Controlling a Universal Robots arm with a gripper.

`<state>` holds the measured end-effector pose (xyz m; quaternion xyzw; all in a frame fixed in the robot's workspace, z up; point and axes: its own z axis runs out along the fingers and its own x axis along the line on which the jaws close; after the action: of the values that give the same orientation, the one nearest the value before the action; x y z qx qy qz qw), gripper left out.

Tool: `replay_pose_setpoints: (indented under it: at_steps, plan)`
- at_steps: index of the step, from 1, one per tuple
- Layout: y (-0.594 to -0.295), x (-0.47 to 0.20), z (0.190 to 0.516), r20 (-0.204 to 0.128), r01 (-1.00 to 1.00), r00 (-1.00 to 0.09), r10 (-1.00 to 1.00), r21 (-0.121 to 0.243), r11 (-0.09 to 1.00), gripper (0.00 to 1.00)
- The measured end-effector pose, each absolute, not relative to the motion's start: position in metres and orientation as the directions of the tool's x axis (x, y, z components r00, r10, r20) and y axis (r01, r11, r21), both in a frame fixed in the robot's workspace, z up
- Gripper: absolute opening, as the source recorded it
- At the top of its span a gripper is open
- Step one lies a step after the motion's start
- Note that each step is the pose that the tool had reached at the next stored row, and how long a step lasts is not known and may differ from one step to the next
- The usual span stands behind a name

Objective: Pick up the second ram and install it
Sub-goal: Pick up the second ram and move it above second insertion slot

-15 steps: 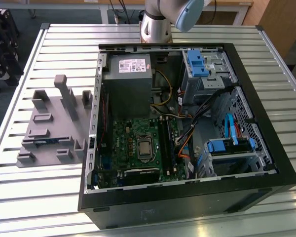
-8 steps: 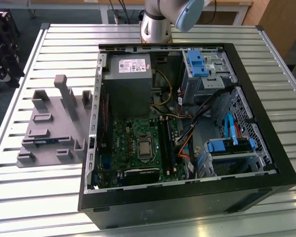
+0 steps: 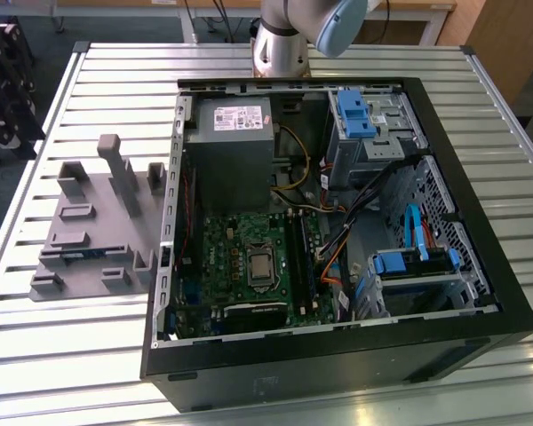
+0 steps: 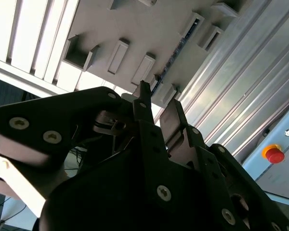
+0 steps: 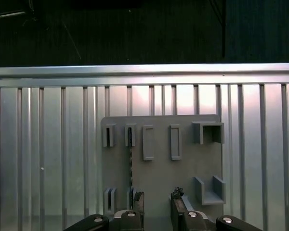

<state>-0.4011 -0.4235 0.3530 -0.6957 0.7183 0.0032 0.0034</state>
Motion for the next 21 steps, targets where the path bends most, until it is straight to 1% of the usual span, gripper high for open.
replay_pose_setpoints:
  at_steps: [21]
  plan:
    - [-0.4235,-0.4011,0.3446,-0.009,-0.999,-0.032,-0.999,0.0,0.032,0.36]
